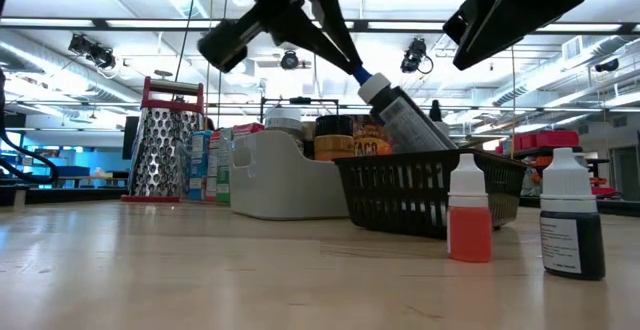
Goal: Pick & Place Kitchen Items
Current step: Adjust the food coloring bottles on the black bin
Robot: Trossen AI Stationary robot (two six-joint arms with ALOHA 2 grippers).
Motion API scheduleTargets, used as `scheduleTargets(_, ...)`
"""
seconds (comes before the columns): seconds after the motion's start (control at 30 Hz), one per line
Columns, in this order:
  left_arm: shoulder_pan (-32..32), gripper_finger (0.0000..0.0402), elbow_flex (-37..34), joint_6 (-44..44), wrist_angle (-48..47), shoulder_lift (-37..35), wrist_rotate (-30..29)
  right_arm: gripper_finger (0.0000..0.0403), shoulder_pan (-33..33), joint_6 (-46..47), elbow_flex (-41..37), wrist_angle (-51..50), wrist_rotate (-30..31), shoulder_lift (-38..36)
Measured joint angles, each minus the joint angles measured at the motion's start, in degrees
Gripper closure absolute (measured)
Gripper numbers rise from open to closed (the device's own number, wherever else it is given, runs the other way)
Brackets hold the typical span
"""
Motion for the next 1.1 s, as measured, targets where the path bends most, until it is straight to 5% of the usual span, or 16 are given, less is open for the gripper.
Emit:
scheduleTargets(0.27, 0.2, 0.0386, 0.0, 2.8, 0.7, 0.0, 0.0, 0.0303, 0.4, 4.8, 0.0, -9.6, 1.0, 0.0)
scheduleTargets(0.57, -0.1, 0.0383, 0.0, 4.9, 0.7, 0.0, 0.6, 0.0306, 0.5, 17.9, -5.8, -18.9, 19.3, 0.0)
scheduleTargets(1.1, 0.6, 0.0387, 0.0, 4.0, 0.7, 0.0, 2.7, 0.0397, -0.5, 8.1, -18.5, 15.3, 4.9, 0.0)
